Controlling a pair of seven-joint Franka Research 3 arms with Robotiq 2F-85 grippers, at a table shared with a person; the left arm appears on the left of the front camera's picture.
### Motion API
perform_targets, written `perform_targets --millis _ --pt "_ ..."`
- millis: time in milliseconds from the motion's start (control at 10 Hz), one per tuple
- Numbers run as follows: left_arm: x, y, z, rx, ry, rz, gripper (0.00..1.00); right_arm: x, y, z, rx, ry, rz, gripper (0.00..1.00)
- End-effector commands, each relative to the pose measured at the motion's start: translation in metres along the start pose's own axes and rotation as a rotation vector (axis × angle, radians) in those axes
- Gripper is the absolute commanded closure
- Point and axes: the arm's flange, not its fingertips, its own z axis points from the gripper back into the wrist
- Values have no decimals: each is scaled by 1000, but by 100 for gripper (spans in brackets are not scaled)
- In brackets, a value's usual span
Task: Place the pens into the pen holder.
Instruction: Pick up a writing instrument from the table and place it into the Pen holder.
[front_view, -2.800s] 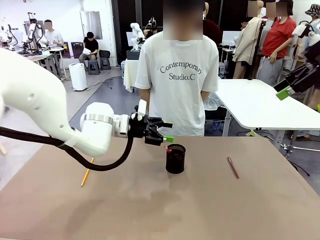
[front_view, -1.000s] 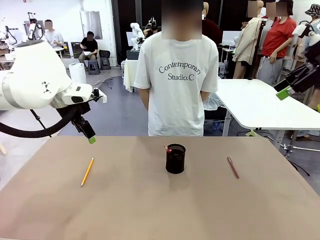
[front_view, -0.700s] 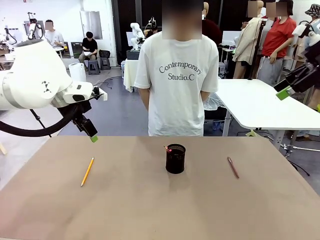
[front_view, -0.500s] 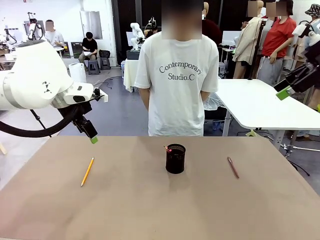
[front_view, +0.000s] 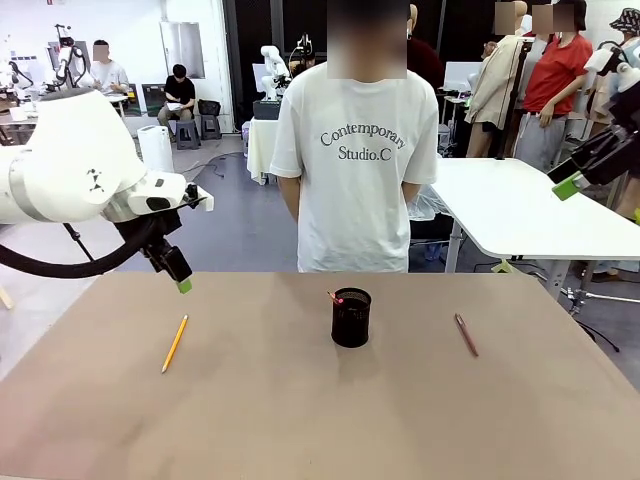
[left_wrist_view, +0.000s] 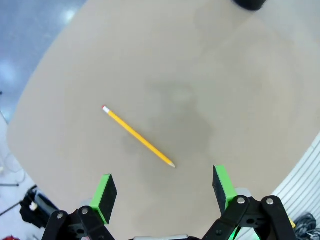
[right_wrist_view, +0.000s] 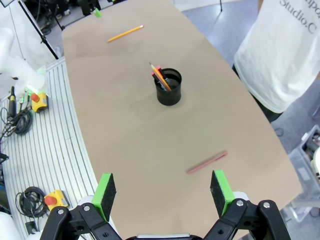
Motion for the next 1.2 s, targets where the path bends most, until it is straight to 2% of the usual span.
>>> perform_targets --millis 0,400,700,1100 --pt "-1 19 -19 92 60 118 0 2 1 2 1 -1 4 0" --pt "-16 44 -61 138 139 282 0 2 1 2 1 -1 4 0" --pt "-23 60 -83 119 160 366 0 2 1 2 1 -1 4 0" --pt "-24 75 -109 167 159 466 0 2 1 2 1 -1 4 0"
